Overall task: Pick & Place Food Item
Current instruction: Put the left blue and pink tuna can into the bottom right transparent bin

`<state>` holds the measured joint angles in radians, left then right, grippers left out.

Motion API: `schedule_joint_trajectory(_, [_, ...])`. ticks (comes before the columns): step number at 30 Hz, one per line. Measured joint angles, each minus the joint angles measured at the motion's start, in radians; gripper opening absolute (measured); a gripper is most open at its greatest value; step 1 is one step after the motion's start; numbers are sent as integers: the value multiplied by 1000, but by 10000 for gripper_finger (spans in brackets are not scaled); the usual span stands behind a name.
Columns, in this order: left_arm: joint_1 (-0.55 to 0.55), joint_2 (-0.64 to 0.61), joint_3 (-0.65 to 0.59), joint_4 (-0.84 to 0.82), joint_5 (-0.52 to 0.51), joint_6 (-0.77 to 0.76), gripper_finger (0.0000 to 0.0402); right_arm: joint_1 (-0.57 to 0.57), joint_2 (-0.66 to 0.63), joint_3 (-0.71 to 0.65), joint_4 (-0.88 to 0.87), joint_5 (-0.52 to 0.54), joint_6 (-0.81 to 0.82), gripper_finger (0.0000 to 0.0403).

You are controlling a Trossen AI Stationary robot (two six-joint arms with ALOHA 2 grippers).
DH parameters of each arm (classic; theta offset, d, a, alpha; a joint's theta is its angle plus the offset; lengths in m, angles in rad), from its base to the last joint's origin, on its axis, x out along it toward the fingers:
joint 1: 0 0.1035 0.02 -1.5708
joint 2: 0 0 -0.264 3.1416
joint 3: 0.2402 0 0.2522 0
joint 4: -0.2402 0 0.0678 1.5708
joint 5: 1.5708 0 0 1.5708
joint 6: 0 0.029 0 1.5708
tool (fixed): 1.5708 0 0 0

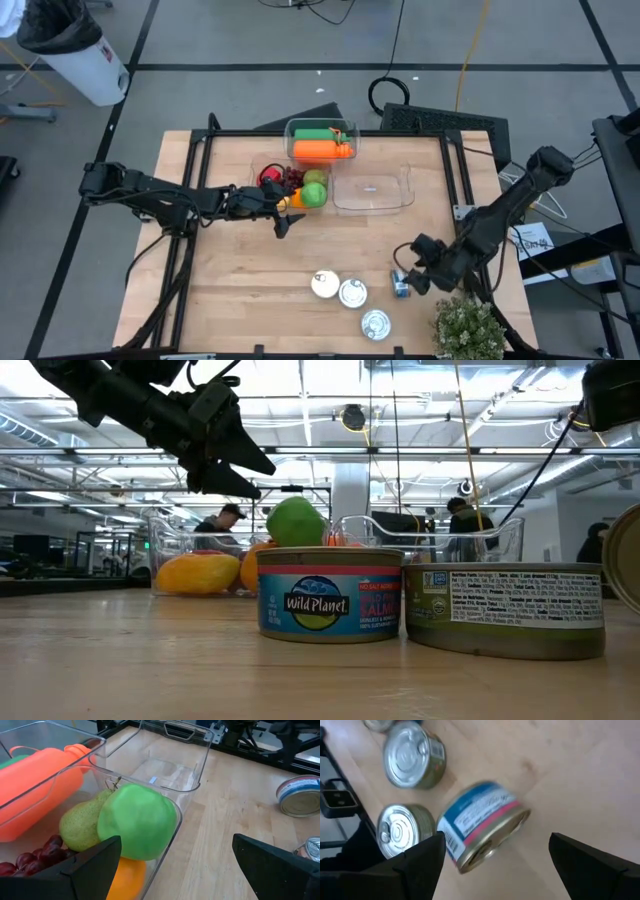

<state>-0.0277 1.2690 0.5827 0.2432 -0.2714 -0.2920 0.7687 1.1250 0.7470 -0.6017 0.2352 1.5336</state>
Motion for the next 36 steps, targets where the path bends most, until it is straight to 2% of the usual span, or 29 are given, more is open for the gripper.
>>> schedule_joint_trajectory(5, [0,0,0,0,0,0,392,40,127,83,-2,-2,63,336])
schedule_joint_trajectory(11, [0,0,0,0,0,-1,393,33,262,181,0,1,64,336])
schedule_joint_trajectory(17, [0,0,0,1,0,-6,392,3,379,197,-22,-53,99,336])
schedule_joint_trajectory(20, [0,0,0,1,0,-5,392,-14,415,196,-58,-78,104,336])
schedule_joint_trajectory(25, [0,0,0,1,0,-5,392,-24,405,196,-87,-2,84,331])
schedule_joint_trajectory(31, [0,0,0,1,0,0,392,-23,396,196,-97,53,52,287])
schedule_joint_trajectory(36, [0,0,0,-3,0,1,393,-23,388,196,-102,56,51,217])
